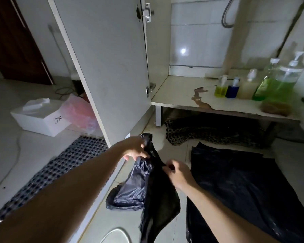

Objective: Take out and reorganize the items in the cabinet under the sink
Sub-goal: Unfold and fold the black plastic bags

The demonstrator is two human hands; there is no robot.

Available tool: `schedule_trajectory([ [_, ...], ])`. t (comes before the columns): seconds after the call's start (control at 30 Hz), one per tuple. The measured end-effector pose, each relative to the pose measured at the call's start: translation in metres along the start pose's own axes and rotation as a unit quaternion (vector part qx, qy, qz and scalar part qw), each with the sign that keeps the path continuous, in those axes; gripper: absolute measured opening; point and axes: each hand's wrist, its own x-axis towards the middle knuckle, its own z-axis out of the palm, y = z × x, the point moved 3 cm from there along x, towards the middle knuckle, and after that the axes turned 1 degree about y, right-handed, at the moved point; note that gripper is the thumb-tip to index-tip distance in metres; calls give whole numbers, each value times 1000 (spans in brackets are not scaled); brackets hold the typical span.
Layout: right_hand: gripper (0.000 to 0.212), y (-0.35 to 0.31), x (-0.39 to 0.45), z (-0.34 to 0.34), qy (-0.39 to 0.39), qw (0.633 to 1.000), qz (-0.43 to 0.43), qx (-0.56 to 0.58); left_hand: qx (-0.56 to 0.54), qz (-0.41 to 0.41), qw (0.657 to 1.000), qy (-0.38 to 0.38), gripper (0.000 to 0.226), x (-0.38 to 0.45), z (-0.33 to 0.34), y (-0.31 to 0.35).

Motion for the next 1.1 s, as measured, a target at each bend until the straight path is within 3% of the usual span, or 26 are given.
schedule_trajectory([
  [0.03, 19, -11, 6, -14, 3, 1000, -26, -7, 6, 20, 998, 54, 24, -2, -13, 1],
  [0.13, 20, -46, 25, -61, 2, 991, -101, -90, 21, 69, 979, 189, 29, -6, -39, 12],
  [0.2, 13, -68, 36, -104, 58, 983, -130, -114, -11, 104, 961, 257, 24, -9, -50, 27],
  [0.27, 6, -86, 41, -143, 69, 973, -148, -162, -43, 142, 935, 323, 14, -13, -61, 47],
  [0.33, 5, -95, 39, -179, 85, 964, -169, -186, -115, 185, 905, 367, 18, -21, -69, 68],
  [0.43, 5, -99, 30, -231, 200, 960, -170, -93, -220, 291, 871, 329, 57, -45, -66, 106],
  [0.5, 6, -94, 23, -257, 252, 957, -147, -1, -188, 341, 882, 266, 84, -53, -47, 131],
  [0.53, 8, -91, 21, -268, 263, 954, -137, 41, -149, 335, 897, 245, 87, -51, -35, 139],
  [0.6, 11, -89, 14, -290, 286, 945, -115, 108, -74, 294, 921, 245, 68, -39, -21, 152],
  [0.7, 15, -91, -4, -333, 337, 925, -99, 146, -81, 240, 932, 260, 39, -25, -23, 170],
  [0.9, 26, -35, -30, -394, 403, 901, -19, 161, -65, 189, 951, 236, 29, -9, -21, 201],
  [1.0, 24, 9, -36, -400, 382, 923, 41, -23, -87, 150, 929, 327, 32, -13, -44, 204],
  [1.1, 13, 49, -28, -387, 157, 953, 115, -234, -150, 121, 892, 410, 30, -19, -58, 206],
])
